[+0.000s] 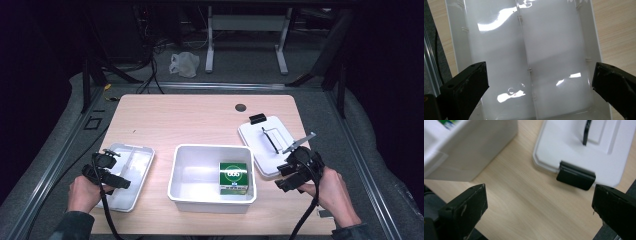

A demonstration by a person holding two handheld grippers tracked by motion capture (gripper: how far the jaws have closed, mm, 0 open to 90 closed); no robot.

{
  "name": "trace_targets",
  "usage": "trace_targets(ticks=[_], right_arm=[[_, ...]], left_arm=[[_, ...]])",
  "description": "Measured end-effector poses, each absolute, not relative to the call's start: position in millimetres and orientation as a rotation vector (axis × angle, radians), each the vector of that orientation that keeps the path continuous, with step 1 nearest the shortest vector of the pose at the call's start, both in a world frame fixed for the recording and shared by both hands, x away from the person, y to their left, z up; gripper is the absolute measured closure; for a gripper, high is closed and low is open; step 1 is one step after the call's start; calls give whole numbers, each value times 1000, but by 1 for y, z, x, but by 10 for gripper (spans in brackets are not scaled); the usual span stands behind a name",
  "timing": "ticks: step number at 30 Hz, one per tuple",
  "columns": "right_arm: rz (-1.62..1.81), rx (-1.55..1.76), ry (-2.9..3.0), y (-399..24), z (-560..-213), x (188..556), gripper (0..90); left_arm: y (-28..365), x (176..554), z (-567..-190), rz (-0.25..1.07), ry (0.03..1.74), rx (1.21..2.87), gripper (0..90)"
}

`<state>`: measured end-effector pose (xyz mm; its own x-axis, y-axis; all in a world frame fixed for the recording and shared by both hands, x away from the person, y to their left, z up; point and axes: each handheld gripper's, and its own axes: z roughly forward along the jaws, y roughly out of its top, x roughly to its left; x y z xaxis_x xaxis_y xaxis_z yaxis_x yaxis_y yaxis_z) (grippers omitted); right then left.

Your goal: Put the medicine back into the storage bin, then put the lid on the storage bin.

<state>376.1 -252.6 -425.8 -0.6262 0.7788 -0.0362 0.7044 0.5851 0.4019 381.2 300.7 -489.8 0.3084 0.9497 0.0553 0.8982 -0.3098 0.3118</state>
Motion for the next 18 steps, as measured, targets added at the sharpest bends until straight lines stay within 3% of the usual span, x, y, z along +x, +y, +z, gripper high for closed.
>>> trace_targets(ticks=[7,15,18], right_arm=[[474,1411,2529,-276,-464,371,0],[435,1429,2556,-277,-474,376,0],[425,1423,2571,-276,-476,377,0]], left_arm=[[304,387,-492,340,1699,2356,16],[308,394,-498,297,1716,2352,56],[311,400,-501,271,1724,2360,160]])
